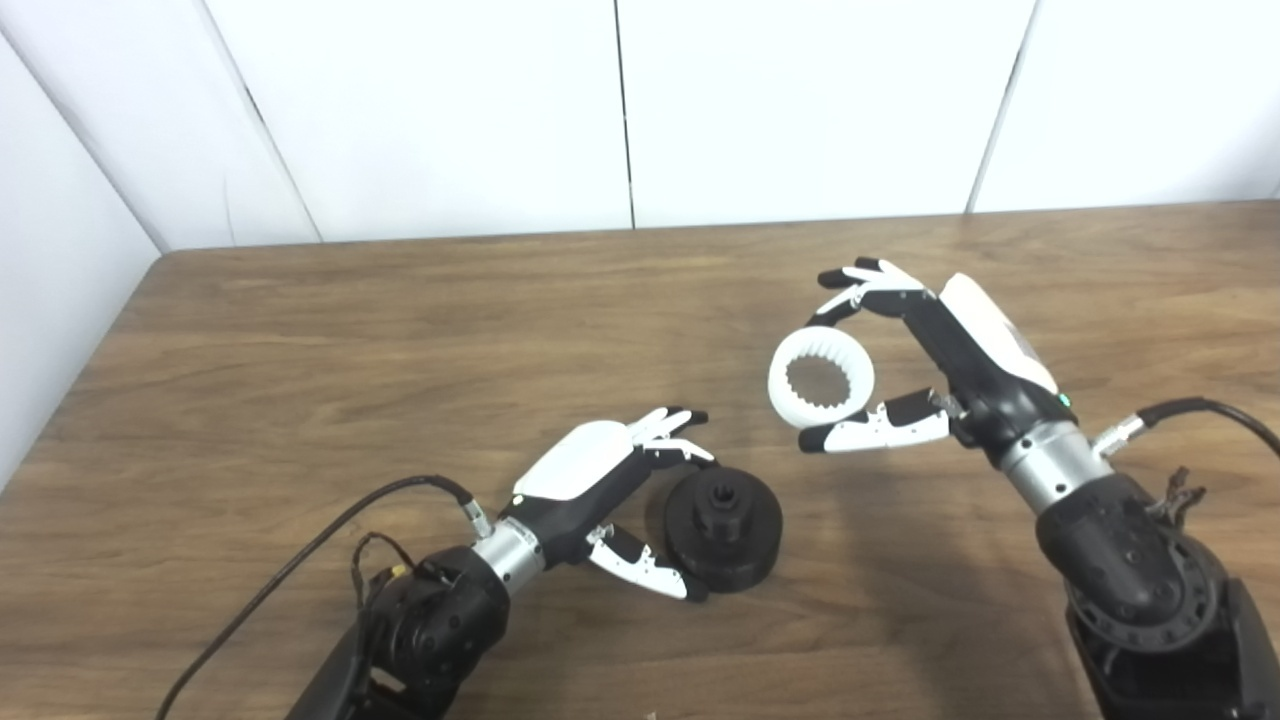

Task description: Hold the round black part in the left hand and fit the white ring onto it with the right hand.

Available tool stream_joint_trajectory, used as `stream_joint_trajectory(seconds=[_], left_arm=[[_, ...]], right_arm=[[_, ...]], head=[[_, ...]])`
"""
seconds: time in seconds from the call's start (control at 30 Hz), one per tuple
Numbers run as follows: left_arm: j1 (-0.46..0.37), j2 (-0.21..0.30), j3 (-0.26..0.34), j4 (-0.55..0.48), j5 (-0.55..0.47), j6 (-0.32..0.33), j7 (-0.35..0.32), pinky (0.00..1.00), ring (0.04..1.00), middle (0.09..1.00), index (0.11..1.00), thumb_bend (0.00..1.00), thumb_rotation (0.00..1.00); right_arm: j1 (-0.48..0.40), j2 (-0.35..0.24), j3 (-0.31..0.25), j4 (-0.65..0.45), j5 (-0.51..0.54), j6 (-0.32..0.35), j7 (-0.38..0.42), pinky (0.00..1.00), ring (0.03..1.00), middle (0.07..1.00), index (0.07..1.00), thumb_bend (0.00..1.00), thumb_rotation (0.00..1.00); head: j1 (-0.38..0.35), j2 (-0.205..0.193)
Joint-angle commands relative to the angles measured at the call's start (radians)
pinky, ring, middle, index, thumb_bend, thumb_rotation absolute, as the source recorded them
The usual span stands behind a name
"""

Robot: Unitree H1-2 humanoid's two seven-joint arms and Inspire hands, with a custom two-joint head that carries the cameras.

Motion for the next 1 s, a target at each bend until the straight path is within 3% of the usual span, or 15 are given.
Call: stream_joint_trajectory(seconds=[0.0,0.67,0.97], left_arm=[[0.003,0.019,-0.007,0.011,0.025,0.028,-0.031,0.92,1.000,0.982,0.705,0.76,0.27],[0.007,0.010,-0.007,0.010,0.022,0.033,-0.029,0.93,1.000,0.984,0.705,0.76,0.29],[0.007,0.007,-0.007,0.005,0.030,0.039,-0.032,0.94,1.000,0.985,0.706,0.76,0.28]], right_arm=[[-0.026,0.009,-0.001,-0.057,-0.015,0.002,0.005,0.96,0.950,0.850,0.488,0.52,0.15],[-0.027,0.042,0.019,-0.126,-0.083,0.012,0.140,1.00,0.947,0.851,0.488,0.52,0.15],[-0.017,0.059,0.033,-0.107,-0.090,-0.002,0.152,1.00,0.936,0.846,0.488,0.52,0.15]], head=[[0.002,0.001],[0.005,0.012],[0.008,0.016]])
